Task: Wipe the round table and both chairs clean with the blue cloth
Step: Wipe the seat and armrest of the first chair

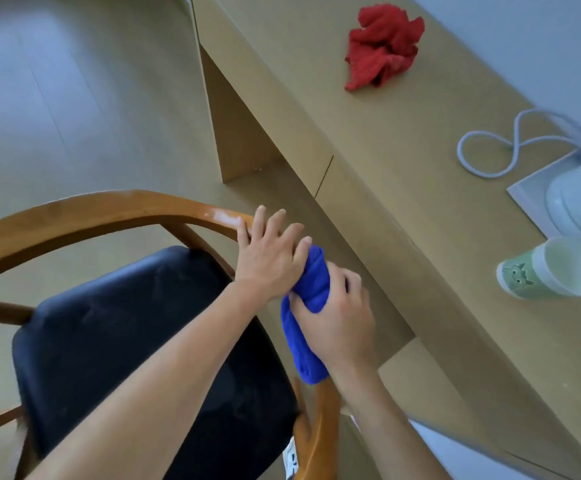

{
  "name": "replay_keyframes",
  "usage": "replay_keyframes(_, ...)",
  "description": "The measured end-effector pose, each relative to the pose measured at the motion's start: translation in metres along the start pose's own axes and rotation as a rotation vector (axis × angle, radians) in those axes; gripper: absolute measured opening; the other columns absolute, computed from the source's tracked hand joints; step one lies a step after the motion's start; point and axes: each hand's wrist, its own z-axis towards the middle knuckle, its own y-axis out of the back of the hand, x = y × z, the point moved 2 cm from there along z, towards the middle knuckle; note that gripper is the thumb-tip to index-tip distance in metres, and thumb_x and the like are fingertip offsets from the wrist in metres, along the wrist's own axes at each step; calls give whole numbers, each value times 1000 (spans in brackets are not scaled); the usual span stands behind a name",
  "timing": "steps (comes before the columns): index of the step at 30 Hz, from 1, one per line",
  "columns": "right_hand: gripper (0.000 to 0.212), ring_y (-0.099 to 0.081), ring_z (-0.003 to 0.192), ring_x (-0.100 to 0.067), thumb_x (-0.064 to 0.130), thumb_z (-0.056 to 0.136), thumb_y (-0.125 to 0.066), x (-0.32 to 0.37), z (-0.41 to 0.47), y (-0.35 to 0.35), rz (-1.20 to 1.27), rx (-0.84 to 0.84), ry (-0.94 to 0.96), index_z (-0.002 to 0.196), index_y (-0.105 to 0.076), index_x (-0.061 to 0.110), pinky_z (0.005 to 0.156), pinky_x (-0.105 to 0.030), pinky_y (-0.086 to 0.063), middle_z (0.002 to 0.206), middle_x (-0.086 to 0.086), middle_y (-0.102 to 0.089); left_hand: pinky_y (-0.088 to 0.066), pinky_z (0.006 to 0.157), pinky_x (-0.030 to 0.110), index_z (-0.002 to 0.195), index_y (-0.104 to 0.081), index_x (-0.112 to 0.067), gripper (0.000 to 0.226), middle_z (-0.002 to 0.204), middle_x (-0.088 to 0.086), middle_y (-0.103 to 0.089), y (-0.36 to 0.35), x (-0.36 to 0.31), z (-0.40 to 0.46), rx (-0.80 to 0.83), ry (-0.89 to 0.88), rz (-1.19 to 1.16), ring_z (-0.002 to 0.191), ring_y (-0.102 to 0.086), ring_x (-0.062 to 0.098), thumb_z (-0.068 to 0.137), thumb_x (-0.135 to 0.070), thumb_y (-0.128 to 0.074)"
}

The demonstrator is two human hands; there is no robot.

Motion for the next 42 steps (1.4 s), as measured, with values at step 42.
replay_keyframes(42, 76, -17, 140, -45, 55, 85, -49, 17, -247, -21, -295, 127, -492, 147, -29, 16, 105, -62, -27, 157, -18, -19, -4, 119, 51, 151, -19, -25, 55, 160, 7, 18, -23, -24, -170, 307, -565, 475, 147, 16, 31, 99, -38, -34)
